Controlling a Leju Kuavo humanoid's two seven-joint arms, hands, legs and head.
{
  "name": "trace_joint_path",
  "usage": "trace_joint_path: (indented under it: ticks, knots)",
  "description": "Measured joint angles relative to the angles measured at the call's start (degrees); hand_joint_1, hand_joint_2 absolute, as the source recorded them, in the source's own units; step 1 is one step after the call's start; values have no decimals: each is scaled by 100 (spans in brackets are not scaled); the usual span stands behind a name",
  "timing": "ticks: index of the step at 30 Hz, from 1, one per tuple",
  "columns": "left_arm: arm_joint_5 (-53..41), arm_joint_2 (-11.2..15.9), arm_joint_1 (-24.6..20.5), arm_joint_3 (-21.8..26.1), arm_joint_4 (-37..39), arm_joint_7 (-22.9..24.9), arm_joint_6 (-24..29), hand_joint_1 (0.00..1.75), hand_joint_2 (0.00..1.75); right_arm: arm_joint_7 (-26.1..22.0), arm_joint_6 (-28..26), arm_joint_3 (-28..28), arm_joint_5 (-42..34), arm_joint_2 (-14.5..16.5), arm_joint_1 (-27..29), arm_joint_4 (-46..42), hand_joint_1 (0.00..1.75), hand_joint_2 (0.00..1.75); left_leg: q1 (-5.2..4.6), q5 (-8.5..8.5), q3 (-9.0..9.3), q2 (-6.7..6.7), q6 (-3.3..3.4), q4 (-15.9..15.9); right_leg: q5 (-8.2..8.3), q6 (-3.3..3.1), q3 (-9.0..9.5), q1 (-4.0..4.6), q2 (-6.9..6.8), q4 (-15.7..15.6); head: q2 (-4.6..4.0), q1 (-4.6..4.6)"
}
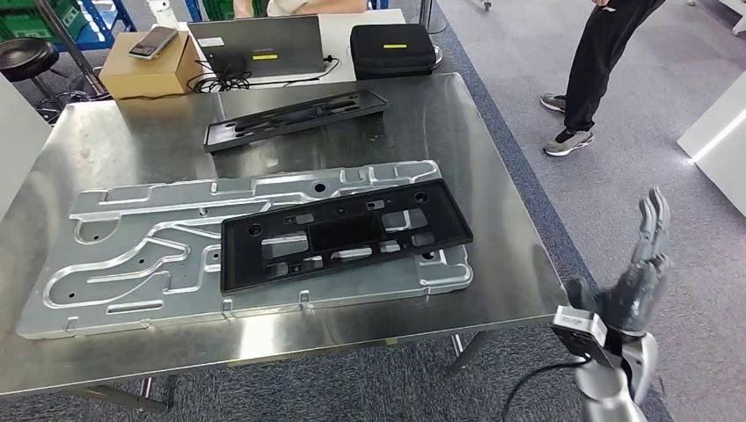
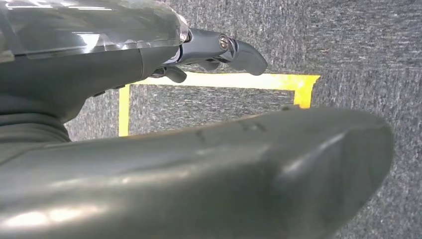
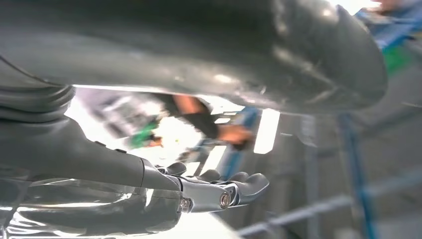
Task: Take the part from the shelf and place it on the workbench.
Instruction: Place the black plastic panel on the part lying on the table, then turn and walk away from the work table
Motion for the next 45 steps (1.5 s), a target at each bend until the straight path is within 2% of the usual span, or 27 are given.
trace_joint_path:
  ticks: [4,5,7,9,10,11,12,14,16,17,19,21,24,25,26,27,29,31,33,35,36,39,40,41,42,43,45]
  knots:
    - [-5,-14,25,21,-4,11,62,0,0,-24,241,-887,-46,126,670,199,0,0,-38,74,45,-4,158,-157,6,134,-23,-15,15,31,0,0]
    - [-7,-19,23,23,-7,12,76,0,0,-24,321,-1081,-22,183,769,281,0,0,-36,109,35,6,210,-183,-72,168,-43,-29,25,87,0,0]
    - [-11,-26,17,28,-15,14,96,0,0,-24,492,-1456,83,310,870,526,0,0,-24,188,-27,31,285,-222,-470,227,-206,-52,45,524,0,0]
    - [-28,-32,18,33,-22,26,101,0,0,-24,627,-1837,239,436,908,861,0,0,-34,268,-146,39,306,-222,-946,270,-468,-60,52,1270,0,0]
    - [-38,-34,22,36,-26,36,101,0,0,-24,672,-2023,333,488,917,1064,0,0,-39,314,-210,41,305,-220,-1054,280,-527,-63,52,1531,0,0]
    - [-46,-36,25,40,-28,48,101,0,0,-24,701,-2195,429,530,920,1281,0,0,-42,361,-273,41,298,-218,-1044,282,-488,-63,52,1606,0,0]
    - [-51,-37,29,45,-30,57,101,0,0,-24,709,-2353,523,561,915,1511,0,0,-44,408,-332,41,288,-216,-928,275,-332,-63,52,1457,0,0]
    - [-58,-44,29,55,-31,63,94,0,0,-24,682,-2608,674,586,863,2019,0,0,-49,501,-425,39,251,-211,-668,227,258,-58,51,646,0,0]
    - [-66,-62,33,60,-31,48,78,0,0,-22,655,-2824,784,589,776,2588,0,0,-54,592,-452,40,188,-222,-586,158,723,-20,56,-40,0,-2]
    - [-68,-69,35,63,-32,35,70,0,0,-15,658,-2917,839,585,730,2868,0,0,-52,636,-447,43,151,-230,-598,121,803,3,60,-181,0,-2]
    - [-94,-84,46,75,-34,14,54,0,0,100,674,-3122,1022,563,584,3589,0,0,-37,719,-440,46,75,-257,-516,39,758,19,68,-221,0,1]
    - [-150,-109,63,90,-34,5,12,0,0,485,681,-3367,1348,533,357,4653,0,0,-22,479,-526,44,28,-88,-375,-59,652,9,56,-258,0,1]
    - [-219,-143,93,95,-34,5,-83,0,0,1367,857,-3568,1774,529,203,5944,0,0,-16,-437,-761,40,-2,892,-167,-138,402,17,14,-259,0,0]
    - [-243,-148,103,95,-34,8,-137,0,0,1736,1031,-3588,1880,548,172,6280,0,0,-16,-589,-787,41,-13,1231,-104,-139,306,24,9,-243,0,0]
    - [-264,-151,111,95,-34,10,-197,0,0,2146,1265,-3599,1975,572,136,6578,0,0,-16,-600,-743,41,-20,1434,-46,-137,207,29,8,-220,0,0]
    - [-291,-156,118,95,-34,15,-261,0,0,2543,1524,-3607,2068,603,105,6859,0,0,-17,-490,-597,41,-17,1435,6,-132,110,35,7,-189,0,-1]
    - [-352,-166,127,95,-34,31,-339,0,0,3209,2041,-3608,2217,677,61,7275,0,0,-32,-242,-16,39,31,836,89,-113,-51,41,8,-115,0,-1]
    - [-428,-173,123,93,-34,54,-360,0,0,3655,2465,-3608,2311,755,18,7561,0,0,-68,-298,608,41,96,-24,156,-71,-144,50,10,-42,0,-1]
    - [-508,-187,125,85,-34,76,-362,0,0,3967,2813,-3608,2356,808,-25,7776,0,0,-108,-400,820,45,140,-406,236,-1,-177,37,9,-18,0,-1]
    - [-594,-213,142,57,-33,96,-365,0,0,4174,3078,-3614,2334,832,-54,7937,0,0,-101,-299,751,66,199,-444,260,76,-209,17,21,-2,0,-1]
    - [-642,-222,147,36,-32,105,-368,0,0,4234,3167,-3623,2300,840,-63,7989,0,0,-88,-229,699,80,242,-463,133,111,-252,8,35,88,0,0]
    - [-760,-248,150,-18,-31,138,-378,0,0,4215,3344,-3681,2208,852,-86,8087,0,0,-73,-17,457,110,308,-472,-694,218,-514,-35,64,972,0,0]
    - [-787,-257,150,-31,-30,150,-379,0,0,4164,3385,-3702,2198,853,-95,8110,0,0,-73,50,366,114,300,-460,-865,248,-578,-48,64,1319,0,0]
    - [-808,-266,148,-44,-30,159,-380,0,0,4111,3411,-3719,2196,853,-105,8129,0,0,-71,113,272,119,289,-442,-895,272,-576,-61,64,1540,0,0]
    - [-823,-276,146,-61,-29,166,-383,0,0,4061,3429,-3733,2198,853,-111,8145,0,0,-69,170,177,122,275,-415,-794,288,-478,-75,64,1567,0,0]
    - [-839,-287,144,-81,-28,174,-393,0,0,4019,3443,-3743,2201,852,-117,8157,0,0,-65,222,81,124,257,-379,-624,297,-270,-90,64,1381,0,0]
    - [-871,-307,138,-121,-25,188,-433,0,0,3959,3469,-3753,2208,845,-144,8175,0,0,-63,308,-89,121,207,-289,-446,282,362,-97,67,539,0,0]
